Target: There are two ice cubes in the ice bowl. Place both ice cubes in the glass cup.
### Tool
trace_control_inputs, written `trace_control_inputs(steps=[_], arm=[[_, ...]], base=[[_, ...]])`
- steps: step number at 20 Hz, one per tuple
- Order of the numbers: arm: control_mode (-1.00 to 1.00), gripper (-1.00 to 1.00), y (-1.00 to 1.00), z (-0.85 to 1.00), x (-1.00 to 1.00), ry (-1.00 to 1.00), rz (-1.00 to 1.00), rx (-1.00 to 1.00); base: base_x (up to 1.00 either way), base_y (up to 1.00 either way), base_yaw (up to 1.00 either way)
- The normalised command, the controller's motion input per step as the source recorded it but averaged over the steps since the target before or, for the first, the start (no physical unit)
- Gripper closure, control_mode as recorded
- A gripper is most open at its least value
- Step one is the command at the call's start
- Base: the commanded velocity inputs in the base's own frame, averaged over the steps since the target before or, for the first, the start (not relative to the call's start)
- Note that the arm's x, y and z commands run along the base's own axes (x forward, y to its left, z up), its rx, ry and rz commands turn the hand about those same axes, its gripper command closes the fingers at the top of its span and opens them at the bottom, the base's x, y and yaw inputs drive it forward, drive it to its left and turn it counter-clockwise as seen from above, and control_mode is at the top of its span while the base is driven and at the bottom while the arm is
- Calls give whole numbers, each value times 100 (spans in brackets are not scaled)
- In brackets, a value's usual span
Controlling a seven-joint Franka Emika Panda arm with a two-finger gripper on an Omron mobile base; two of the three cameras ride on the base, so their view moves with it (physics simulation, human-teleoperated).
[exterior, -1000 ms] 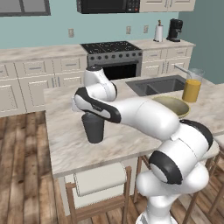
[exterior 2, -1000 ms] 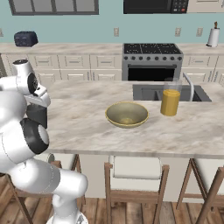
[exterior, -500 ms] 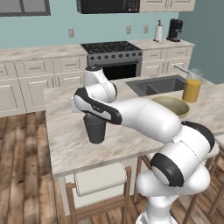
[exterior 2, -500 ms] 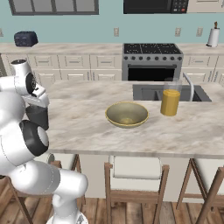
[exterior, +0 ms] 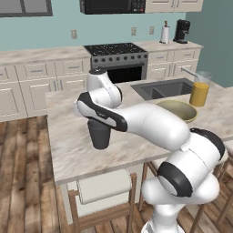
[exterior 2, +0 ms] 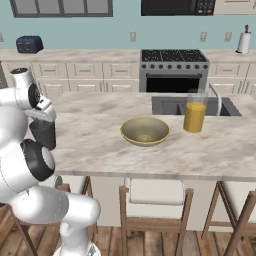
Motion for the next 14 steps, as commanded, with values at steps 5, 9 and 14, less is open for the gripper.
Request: trace_control_inputs(steps=[5, 9, 14], arm=[[-100, -100, -4, 38, -6, -4, 0, 0], [-100, -100, -14, 51, -35, -2, 0, 0], [-100, -100, -49, 25, -94, -1, 0, 1]], base=[[0, 0, 0], [0, 0, 0], [0, 0, 0]])
